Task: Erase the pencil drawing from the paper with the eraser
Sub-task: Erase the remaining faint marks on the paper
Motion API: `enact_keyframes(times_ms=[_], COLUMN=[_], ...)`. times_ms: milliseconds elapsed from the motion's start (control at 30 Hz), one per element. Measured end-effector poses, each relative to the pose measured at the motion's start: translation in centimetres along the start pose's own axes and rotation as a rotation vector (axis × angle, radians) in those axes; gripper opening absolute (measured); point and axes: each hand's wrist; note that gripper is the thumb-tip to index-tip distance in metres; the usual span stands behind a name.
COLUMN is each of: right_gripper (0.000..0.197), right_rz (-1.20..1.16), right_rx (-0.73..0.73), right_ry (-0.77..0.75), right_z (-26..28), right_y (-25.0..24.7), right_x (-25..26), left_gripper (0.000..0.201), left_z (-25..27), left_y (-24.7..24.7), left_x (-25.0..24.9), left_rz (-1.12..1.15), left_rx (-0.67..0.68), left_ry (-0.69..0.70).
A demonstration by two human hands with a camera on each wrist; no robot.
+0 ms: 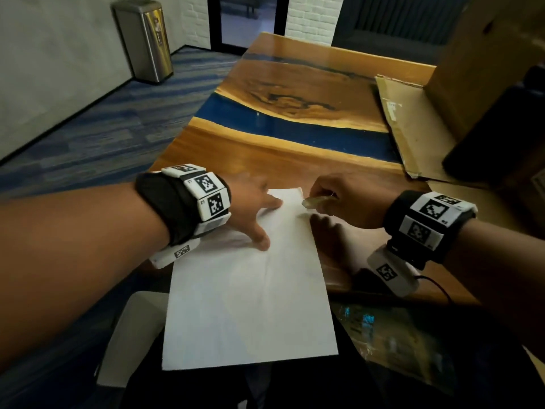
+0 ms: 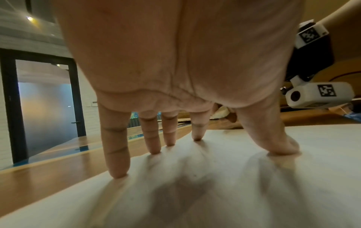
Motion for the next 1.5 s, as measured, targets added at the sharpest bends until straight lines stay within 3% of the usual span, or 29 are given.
enact_keyframes(times_ms=[133, 300, 467, 500, 600, 667, 767, 900, 933, 1067, 1100, 1200, 1367, 1500], right_gripper=[0.024, 0.030, 0.027, 0.026, 0.024, 0.023, 0.024, 0.032, 0.032, 0.029, 0.029, 0.031, 0.028, 0.031], right_rz=[0.121, 0.260, 0.056, 0.095, 0.267, 0.251, 0.126, 0.297, 0.315, 0.147, 0.178, 0.335, 0.145, 0.359], right_rx=[0.103, 0.054, 0.234, 0.216, 0.050, 0.051, 0.218, 0.066, 0.041, 0.226, 0.216, 0.072, 0.264, 0.062], right_ry=[-0.121, -0.217, -0.505, -0.506, -0.299, -0.369, -0.559, -0.351, -0.366, -0.566, -0.554, -0.325, -0.502, -0.268], right_z=[-0.7, -1.8, 1.0, 0.4, -1.6, -1.1, 0.5, -1.7, -1.7, 0.3, -0.1, -1.5, 0.2, -1.7], right_y=[1.1, 1.7, 1.8, 1.8, 1.3, 1.6, 1.7, 1.4, 1.4, 1.7, 1.7, 1.5, 1.8, 1.6], right_x=[1.7, 2.6, 4.3, 3.9, 2.2, 2.0, 3.3, 2.0, 1.8, 3.8, 3.8, 2.9, 4.8, 3.0], left_gripper=[0.107, 0.116, 0.121, 0.122, 0.121, 0.119, 0.120, 0.120, 0.119, 0.115, 0.116, 0.118, 0.121, 0.121], left_z=[0.2, 0.0, -0.3, -0.4, -0.4, -0.4, -0.3, 0.0, 0.2, 0.5, 0.4, 0.4, 0.3, 0.3], left_y=[0.1, -0.3, 0.1, 0.2, 0.3, 0.3, 0.5, 0.6, 0.6, 1.0, 1.1, 1.1, 1.3, 1.6], left_x=[0.2, -0.3, -0.2, -0.1, -0.2, -0.2, 0.1, -0.2, -0.3, -0.4, -0.4, -0.4, 0.0, 0.0], left_rz=[-0.052, -0.143, -0.117, -0.118, -0.131, -0.133, -0.094, -0.081, -0.080, -0.051, -0.051, -0.058, 0.017, 0.002], left_rx=[0.042, 0.057, 0.059, 0.060, 0.069, 0.076, 0.081, 0.072, 0.065, 0.040, 0.043, 0.048, 0.056, 0.045], left_ry=[-0.018, 0.033, 0.113, 0.122, 0.124, 0.121, 0.125, 0.098, 0.093, 0.085, 0.083, 0.076, 0.041, 0.038])
Point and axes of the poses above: each hand's wrist, its own z-axis away from the middle knuckle, its own y-axis out of the palm, x = y × z, and after that the axes turned 12 degrees about -x, right-handed
